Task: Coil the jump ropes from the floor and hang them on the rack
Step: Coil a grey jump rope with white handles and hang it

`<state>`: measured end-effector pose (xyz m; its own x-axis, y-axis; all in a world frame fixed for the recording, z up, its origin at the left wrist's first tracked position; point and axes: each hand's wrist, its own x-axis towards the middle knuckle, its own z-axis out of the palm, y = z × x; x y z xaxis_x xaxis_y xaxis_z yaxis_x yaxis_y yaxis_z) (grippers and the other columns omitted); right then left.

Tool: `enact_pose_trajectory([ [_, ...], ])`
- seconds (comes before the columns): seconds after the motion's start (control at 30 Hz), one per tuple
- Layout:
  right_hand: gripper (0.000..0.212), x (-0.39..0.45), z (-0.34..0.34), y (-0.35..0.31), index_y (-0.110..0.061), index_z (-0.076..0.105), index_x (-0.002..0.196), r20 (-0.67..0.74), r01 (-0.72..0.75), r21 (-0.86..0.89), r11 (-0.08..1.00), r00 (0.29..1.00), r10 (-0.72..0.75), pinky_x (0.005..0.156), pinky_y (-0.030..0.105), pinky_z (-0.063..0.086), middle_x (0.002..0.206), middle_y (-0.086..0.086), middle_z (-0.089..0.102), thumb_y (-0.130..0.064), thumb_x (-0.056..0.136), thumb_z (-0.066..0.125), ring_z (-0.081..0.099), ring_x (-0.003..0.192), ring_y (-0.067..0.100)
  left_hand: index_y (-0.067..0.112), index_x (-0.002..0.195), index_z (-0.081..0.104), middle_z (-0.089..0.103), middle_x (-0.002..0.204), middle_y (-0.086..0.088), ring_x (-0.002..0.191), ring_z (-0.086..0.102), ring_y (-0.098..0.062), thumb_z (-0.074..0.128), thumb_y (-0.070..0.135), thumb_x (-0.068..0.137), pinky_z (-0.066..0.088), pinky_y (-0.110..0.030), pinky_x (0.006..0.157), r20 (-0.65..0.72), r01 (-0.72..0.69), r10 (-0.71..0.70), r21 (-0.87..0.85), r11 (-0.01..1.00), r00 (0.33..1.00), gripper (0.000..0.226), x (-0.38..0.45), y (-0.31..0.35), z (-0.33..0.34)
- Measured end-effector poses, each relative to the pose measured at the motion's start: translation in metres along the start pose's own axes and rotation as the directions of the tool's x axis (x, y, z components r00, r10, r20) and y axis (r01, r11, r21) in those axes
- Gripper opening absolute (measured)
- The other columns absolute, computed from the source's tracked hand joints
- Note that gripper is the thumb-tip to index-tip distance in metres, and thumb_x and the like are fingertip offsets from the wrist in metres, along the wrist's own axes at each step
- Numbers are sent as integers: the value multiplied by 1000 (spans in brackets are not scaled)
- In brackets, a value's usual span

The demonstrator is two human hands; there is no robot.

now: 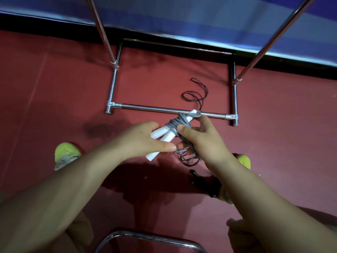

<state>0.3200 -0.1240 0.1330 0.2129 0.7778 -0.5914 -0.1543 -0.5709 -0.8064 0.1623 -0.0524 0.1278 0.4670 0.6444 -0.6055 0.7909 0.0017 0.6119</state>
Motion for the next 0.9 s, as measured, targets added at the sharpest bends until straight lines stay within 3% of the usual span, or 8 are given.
enact_pose_trajectory([
  [0.1, 35, 0, -2, -3, -13, 43, 124, -15, 27, 46, 999, 1000, -26, 44, 21, 43, 90, 16, 61, -7, 93, 58, 60, 56, 17, 23, 92, 66, 62, 77, 8, 67, 55, -7, 70, 60, 61, 43, -22, 60, 143, 96, -45, -376, 922, 989, 48, -5, 8, -3],
  [0.17, 29, 0, -5, -6, -12, 46, 119, -14, 68, 93, 993, 998, -67, 45, 20, 43, 82, 10, 60, -3, 93, 56, 58, 56, 14, 24, 98, 69, 71, 96, -2, 81, 66, -16, 49, 66, 63, 52, -35, 76, 333, 283, -89, -595, 752, 939, 59, -6, 11, -7],
  [0.27, 29, 2, -8, -9, -16, 51, 110, 10, 149, 169, 974, 988, -153, 54, 22, 44, 75, 6, 59, -10, 84, 63, 54, 59, 13, 8, 100, 68, 70, 93, -19, 78, 68, -31, 35, 70, 69, 49, -49, 79, 561, 446, 15, -674, 589, 827, 77, -6, 9, -11],
  [0.4, 37, 2, -9, -10, -14, 51, 115, 29, 168, 181, 969, 984, -176, 61, 26, 42, 82, 14, 50, -19, 79, 59, 49, 66, 17, 4, 103, 63, 63, 74, -15, 61, 61, -26, 36, 62, 76, 54, -41, 68, 575, 448, 135, -745, 494, 807, 70, -7, 7, -10],
  [0.57, 23, 2, -4, -4, -9, 52, 121, 77, 43, 57, 997, 996, -48, 57, 25, 47, 71, -7, 64, -18, 101, 45, 58, 57, 8, 5, 91, 61, 55, 64, -6, 53, 52, -19, 39, 58, 75, 49, -33, 62, 563, 425, 108, -724, 544, 820, 59, -8, 9, -9],
  [0.67, 25, 2, -4, -4, -9, 52, 121, 83, -9, 8, 1000, 997, 8, 59, 27, 51, 83, 4, 65, -22, 101, 44, 64, 62, 14, 7, 86, 62, 55, 62, -5, 52, 50, -19, 39, 57, 80, 45, -32, 62, 513, 389, 36, -693, 607, 858, 56, -7, 11, -6],
  [0.8, 16, 2, -6, -8, -13, 49, 114, 53, 43, -213, 976, 998, -32, 41, 18, 39, 76, 11, 60, -20, 102, 41, 52, 41, 8, 8, 79, 64, 58, 58, -4, 53, 50, -20, 34, 47, 96, 43, -29, 61, 299, 246, -76, -587, 771, 951, 52, -6, 14, 2],
  [0.9, 18, 2, -7, -6, -10, 48, 112, 80, 79, -371, 925, 995, -52, 38, 19, 34, 80, 16, 65, -22, 103, 38, 47, 33, 7, 9, 75, 65, 59, 57, -5, 58, 51, -24, 37, 44, 98, 43, -27, 57, 208, 196, -92, -562, 804, 974, 50, -7, 15, 7],
])
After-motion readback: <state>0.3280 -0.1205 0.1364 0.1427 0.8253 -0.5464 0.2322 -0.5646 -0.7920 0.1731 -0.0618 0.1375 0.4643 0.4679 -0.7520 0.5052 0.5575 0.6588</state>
